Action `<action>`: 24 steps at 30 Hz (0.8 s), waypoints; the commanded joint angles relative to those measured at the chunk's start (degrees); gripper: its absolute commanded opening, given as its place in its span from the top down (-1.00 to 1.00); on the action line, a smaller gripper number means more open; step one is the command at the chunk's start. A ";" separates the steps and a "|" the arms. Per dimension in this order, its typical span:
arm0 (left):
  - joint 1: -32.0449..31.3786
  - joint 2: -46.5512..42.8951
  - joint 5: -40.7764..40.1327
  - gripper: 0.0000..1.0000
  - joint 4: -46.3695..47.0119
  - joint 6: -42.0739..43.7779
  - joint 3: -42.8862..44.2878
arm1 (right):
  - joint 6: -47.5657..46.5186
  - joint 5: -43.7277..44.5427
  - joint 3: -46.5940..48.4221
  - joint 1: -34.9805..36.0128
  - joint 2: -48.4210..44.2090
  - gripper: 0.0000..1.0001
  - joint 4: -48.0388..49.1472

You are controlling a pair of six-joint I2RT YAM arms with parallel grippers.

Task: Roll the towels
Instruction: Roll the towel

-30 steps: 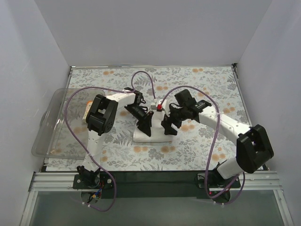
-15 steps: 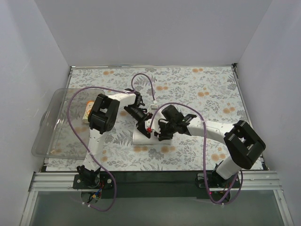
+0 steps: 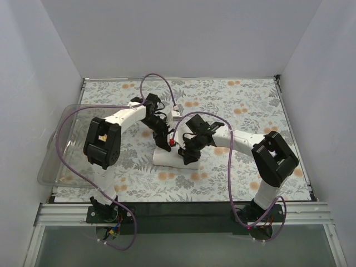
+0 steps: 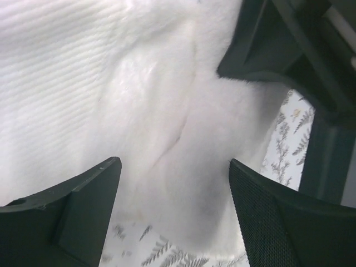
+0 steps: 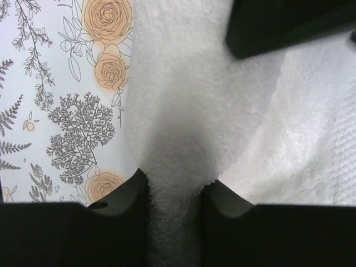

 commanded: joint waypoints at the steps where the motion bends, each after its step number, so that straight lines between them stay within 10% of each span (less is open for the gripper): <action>1: 5.48 -5.15 -11.25 -0.44 8.84 1.03 -1.57 | 3.33 -5.24 -2.03 1.02 2.71 0.97 -17.46; 12: 13.83 -20.17 -16.27 -0.62 15.69 5.86 -5.79 | 4.92 -11.99 7.37 -1.09 11.39 0.97 -28.09; 14: 14.01 -27.98 -15.48 -0.96 22.35 1.85 -9.65 | 4.48 -15.33 9.30 -2.32 15.52 0.97 -31.17; 18: 14.19 -39.15 -15.23 -0.96 33.01 -7.23 -17.74 | 2.81 -19.47 16.06 -4.08 22.98 0.97 -37.05; 21: 12.79 -42.77 -3.19 -0.96 23.73 3.10 -18.89 | 0.97 -22.19 19.76 -5.40 28.96 0.97 -40.83; 24: 4.72 -45.93 -10.36 -0.96 17.12 10.50 -24.85 | 0.43 -24.74 24.51 -6.45 34.95 0.97 -43.56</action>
